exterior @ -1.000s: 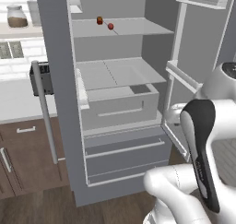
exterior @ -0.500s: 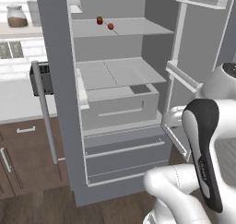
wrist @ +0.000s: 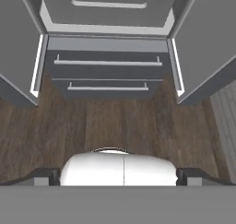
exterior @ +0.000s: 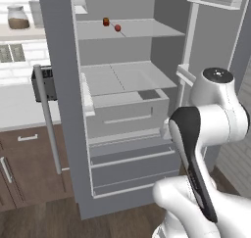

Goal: Take the strawberry from the fridge and place it on top of the pancake, located on the dining counter.

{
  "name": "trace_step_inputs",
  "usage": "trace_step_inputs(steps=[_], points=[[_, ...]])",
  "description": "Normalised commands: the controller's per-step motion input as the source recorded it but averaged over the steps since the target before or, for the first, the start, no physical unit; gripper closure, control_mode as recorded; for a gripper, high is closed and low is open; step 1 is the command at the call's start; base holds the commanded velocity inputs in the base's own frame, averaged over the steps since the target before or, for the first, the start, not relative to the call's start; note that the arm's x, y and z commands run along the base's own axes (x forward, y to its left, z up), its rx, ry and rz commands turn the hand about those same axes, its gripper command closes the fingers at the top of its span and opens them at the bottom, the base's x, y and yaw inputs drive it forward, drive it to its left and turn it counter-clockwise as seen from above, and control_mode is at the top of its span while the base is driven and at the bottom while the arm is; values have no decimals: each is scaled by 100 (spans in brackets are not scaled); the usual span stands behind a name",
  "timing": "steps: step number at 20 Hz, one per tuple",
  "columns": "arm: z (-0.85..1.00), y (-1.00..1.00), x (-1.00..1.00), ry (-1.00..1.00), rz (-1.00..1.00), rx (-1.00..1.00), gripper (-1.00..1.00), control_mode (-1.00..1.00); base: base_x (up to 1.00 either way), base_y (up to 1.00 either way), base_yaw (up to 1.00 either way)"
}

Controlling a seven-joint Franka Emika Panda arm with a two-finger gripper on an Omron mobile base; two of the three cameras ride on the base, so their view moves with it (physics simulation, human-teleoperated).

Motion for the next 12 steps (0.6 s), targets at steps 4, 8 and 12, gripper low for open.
trace_step_inputs(steps=[4,8,12], points=[[-10,-3,1,1,0,0,-100,-100,0,0,0],[0,0,0,0,0,0,-100,-100,0,0,0],[0,0,0,0,0,0,-100,-100,0,0,0]])
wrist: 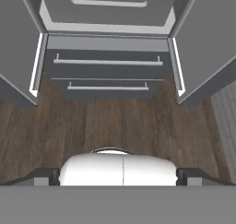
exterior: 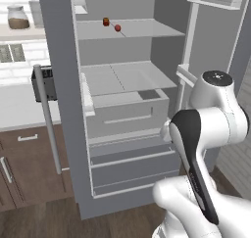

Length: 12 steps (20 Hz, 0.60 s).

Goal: Take the strawberry from the fridge and place it on top of the pancake, located on the dining counter.

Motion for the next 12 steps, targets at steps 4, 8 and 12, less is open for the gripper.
trace_step_inputs(steps=[4,8,12], points=[[0,0,0,0,0,0,-100,100,15,0,4],[0,0,0,0,0,0,-100,100,45,0,9],[0,0,0,0,0,0,-100,100,63,0,5]])
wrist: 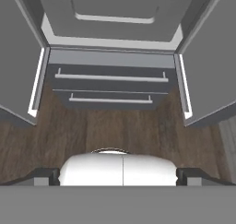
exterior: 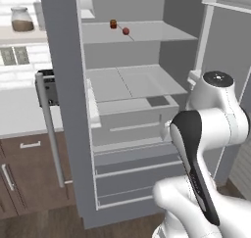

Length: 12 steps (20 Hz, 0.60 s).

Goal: Take the strawberry from the fridge and place it on top of the pancake, located on the dining counter.

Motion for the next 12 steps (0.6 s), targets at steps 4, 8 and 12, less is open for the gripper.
trace_step_inputs(steps=[4,8,12], points=[[0,0,0,0,0,0,-100,100,58,0,1],[0,0,0,0,0,0,-100,100,58,3,-1],[0,0,0,0,0,0,-100,100,58,2,-6]])
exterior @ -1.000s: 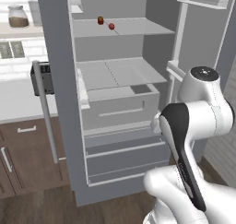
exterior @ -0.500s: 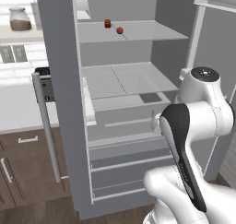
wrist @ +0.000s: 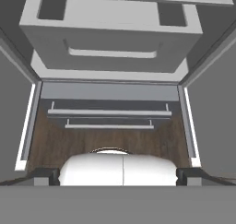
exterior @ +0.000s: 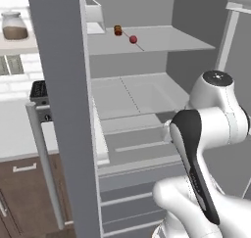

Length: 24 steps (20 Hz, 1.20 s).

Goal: Take the strawberry from the fridge and place it on top of the pancake, located on the dining counter.

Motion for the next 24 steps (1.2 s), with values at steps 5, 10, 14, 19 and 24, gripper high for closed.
trace_step_inputs(steps=[5,10,14,19,24], points=[[0,0,0,0,0,0,-100,100,52,1,-6],[0,0,0,0,0,0,-100,100,43,14,-4],[0,0,0,0,0,0,-100,100,43,23,-4],[0,0,0,0,0,0,-100,100,47,22,-1],[0,0,0,0,0,0,-100,-100,10,1,0]])
